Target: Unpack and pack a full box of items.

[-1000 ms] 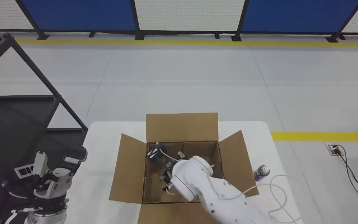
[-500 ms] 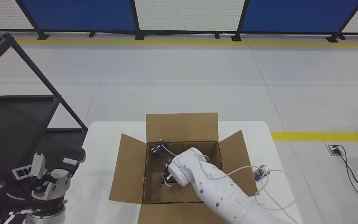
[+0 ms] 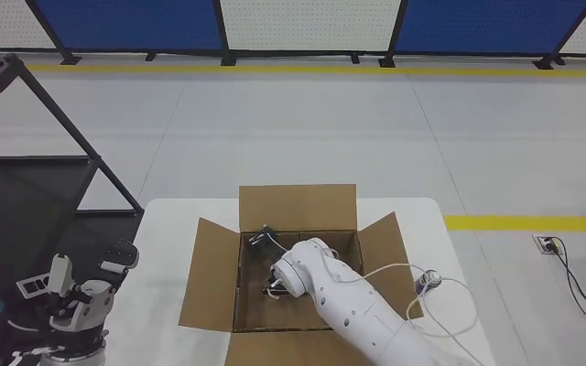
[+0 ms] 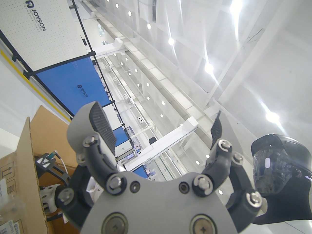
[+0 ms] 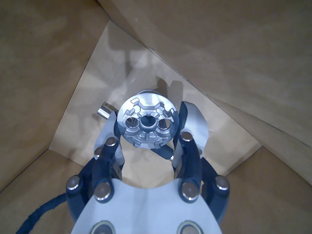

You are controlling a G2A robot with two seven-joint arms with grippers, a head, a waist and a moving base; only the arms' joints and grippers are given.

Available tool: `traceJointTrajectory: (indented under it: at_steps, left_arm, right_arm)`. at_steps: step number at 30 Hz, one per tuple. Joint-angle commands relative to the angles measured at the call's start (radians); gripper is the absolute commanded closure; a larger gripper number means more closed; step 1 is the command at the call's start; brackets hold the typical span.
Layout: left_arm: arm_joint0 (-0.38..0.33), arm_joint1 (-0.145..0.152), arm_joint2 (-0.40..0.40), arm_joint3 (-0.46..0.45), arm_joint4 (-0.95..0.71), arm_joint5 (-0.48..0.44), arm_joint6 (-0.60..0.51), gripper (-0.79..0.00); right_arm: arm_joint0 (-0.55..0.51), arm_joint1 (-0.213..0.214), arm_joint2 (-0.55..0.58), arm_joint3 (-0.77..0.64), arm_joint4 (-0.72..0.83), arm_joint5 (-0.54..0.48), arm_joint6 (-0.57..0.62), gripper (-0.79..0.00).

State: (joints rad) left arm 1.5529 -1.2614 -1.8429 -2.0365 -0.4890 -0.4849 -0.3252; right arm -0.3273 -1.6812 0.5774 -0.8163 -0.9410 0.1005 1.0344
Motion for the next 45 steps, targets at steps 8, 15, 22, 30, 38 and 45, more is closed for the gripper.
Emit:
traceJointTrajectory:
  at_steps: [8,15,22,30,38,45]
  left_arm:
    - [0.003,-0.001,0.004,-0.003,0.001,-0.002,-0.002,-0.785]
    - [-0.001,-0.002,0.015,-0.003,0.007,-0.001,-0.011,-0.785]
    - [-0.006,-0.002,0.028,-0.001,0.011,0.005,-0.023,-0.785]
    - [-0.018,-0.002,0.044,0.005,0.015,0.015,-0.037,-0.785]
    - [-0.027,-0.001,0.057,0.013,0.016,0.022,-0.047,-0.785]
    - [-0.044,0.000,0.075,0.024,0.031,0.043,-0.059,-0.785]
  right_arm:
    - [-0.031,0.012,0.035,-0.098,-0.064,0.042,0.016,0.000]
    - [-0.136,0.069,0.105,-0.358,-0.209,0.095,0.132,0.000]
    - [-0.335,0.144,0.230,-0.837,-0.440,0.086,0.279,0.000]
    - [-0.547,0.189,0.335,-1.329,-0.661,0.021,0.368,0.000]
    - [-0.623,0.195,0.443,-1.534,-0.752,0.031,0.392,0.000]
    - [-0.596,0.189,0.599,-1.534,-0.737,0.086,0.371,0.000]
